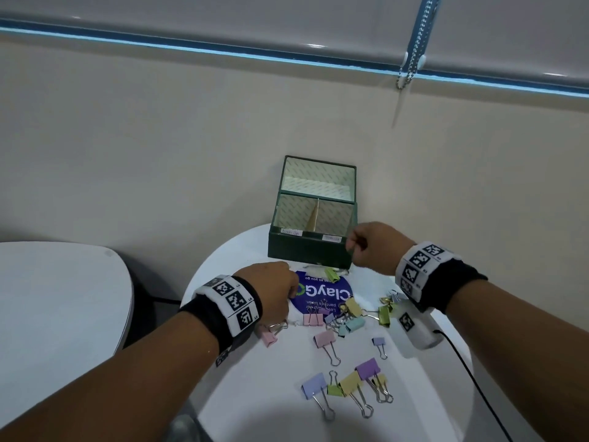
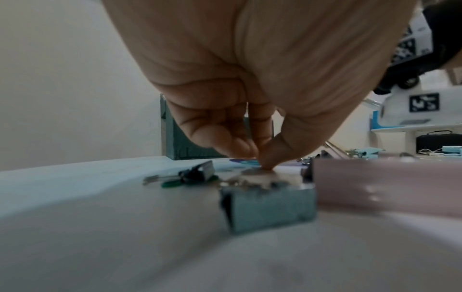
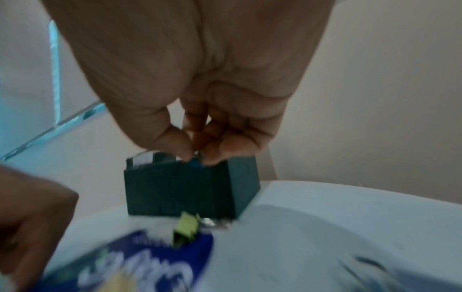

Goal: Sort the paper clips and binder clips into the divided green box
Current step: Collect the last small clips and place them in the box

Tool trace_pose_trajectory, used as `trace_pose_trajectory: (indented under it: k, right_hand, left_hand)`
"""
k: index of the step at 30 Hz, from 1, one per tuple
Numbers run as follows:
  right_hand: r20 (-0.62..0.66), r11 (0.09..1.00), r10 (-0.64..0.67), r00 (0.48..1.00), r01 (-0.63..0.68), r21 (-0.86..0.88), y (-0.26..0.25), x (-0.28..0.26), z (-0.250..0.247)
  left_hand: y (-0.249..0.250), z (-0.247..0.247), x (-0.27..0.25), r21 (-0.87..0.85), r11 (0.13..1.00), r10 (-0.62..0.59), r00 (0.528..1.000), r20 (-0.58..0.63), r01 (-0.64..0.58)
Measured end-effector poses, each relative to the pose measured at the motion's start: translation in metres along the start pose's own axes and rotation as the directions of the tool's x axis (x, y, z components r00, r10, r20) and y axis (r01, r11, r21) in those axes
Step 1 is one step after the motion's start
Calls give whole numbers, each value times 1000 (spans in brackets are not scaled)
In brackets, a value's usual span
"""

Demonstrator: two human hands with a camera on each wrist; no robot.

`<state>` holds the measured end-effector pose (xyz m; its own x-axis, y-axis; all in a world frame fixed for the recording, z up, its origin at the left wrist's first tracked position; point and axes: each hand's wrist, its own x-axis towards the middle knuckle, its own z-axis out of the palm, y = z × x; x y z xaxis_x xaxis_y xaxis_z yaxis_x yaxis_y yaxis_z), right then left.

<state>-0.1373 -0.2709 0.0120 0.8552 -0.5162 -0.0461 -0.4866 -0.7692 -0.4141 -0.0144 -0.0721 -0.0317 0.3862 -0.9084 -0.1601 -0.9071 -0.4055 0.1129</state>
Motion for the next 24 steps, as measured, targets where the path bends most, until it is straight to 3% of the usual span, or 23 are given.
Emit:
trace_pose_trajectory:
  k: [5,11,15,19,22,24]
  right_hand:
    - [-262,992,-11,965,43,115,-15,26,-13]
    - [-274,994,34,961,-3,113,-14,37,-3]
    - [-370,998,-16,929,35,46,0,18,3]
    - [-260,995,-15,966,-11,-97,27,-12,11]
    - [-64,977,106,992,-116,-180,47,-30,15]
    - [16,942,218,976,-207,-263,60,-35,21]
  left_hand:
    - [0,-3,-2,23,998,-57,997,-48,58]
    - [-2,1,1,45,998,-46,999,-6,46]
    - [-4,3,4,73,995,-79,996,48,75]
    - [-4,4,7,77,992,-112,988,105,104]
    - [-3,5,7,85,991,-117,986,116,107]
    - [-2,5,6,75,992,-109,989,98,102]
